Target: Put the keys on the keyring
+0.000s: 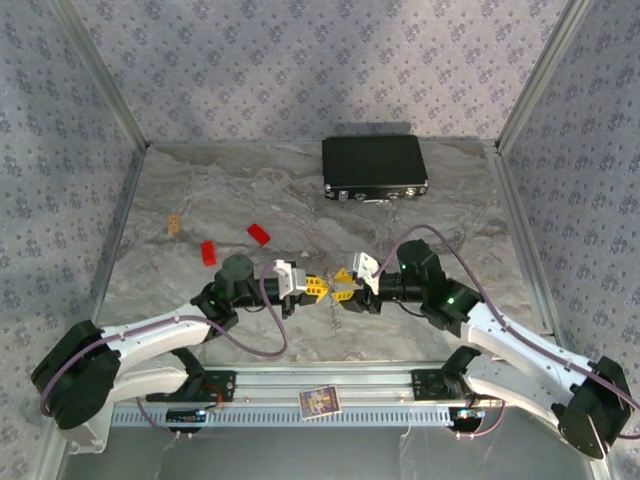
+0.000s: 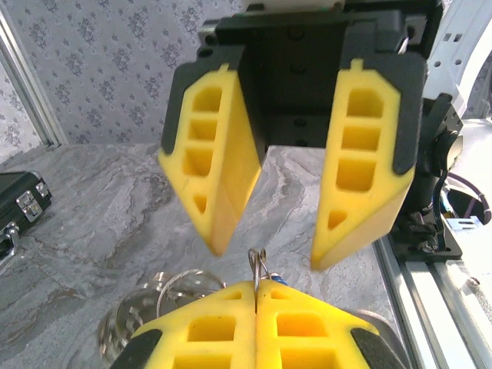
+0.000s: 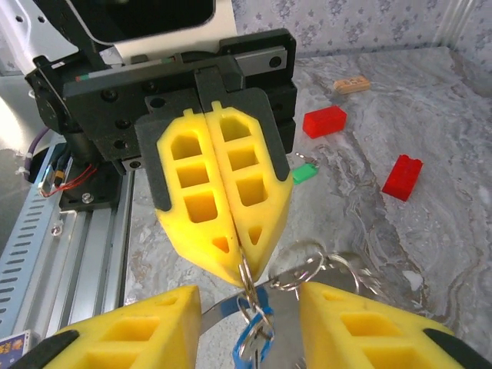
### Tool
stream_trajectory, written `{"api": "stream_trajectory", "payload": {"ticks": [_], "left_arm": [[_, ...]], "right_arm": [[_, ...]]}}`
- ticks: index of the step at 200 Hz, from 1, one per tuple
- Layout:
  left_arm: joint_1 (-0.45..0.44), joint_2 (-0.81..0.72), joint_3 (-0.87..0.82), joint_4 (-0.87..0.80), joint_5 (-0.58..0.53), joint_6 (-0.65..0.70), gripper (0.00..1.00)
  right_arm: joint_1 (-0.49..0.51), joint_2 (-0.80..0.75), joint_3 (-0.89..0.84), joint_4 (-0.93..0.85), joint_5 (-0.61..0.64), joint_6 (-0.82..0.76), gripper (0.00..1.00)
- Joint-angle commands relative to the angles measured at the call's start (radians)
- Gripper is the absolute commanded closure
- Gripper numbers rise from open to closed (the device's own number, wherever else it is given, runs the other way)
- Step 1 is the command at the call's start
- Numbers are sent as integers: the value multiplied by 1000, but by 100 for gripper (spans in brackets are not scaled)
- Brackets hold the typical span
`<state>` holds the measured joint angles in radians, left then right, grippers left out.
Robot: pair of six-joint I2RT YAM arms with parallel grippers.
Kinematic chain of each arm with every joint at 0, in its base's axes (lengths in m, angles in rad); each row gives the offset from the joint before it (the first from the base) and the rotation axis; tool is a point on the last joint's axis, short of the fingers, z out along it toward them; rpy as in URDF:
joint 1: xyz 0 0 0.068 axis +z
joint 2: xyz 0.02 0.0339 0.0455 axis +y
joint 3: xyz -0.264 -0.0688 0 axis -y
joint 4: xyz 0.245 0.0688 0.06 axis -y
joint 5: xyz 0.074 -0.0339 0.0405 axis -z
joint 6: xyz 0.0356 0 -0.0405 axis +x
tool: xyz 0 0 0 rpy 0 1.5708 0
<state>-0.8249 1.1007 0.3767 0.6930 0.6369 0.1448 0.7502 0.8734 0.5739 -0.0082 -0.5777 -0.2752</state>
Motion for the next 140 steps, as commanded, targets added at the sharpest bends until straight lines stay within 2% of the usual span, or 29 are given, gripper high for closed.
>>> {"api": "stream_trajectory", "payload": {"ticks": [1,29,55,140], "left_arm": [[-12,-8,1,56,-14,-4,100],[-24,-6,-1,62,-45,-2,100],[-25,-4,4,61,-43,1,100],[-32,-1,10,62,-57,-6,100]], "right_arm": [[-3,-69,-45,-45,84,43,60],[14,-131,-155,67,155,162,60],[62,-124,-186,155,220,184,60],[95,-45,-183,221,213,168,60]]}}
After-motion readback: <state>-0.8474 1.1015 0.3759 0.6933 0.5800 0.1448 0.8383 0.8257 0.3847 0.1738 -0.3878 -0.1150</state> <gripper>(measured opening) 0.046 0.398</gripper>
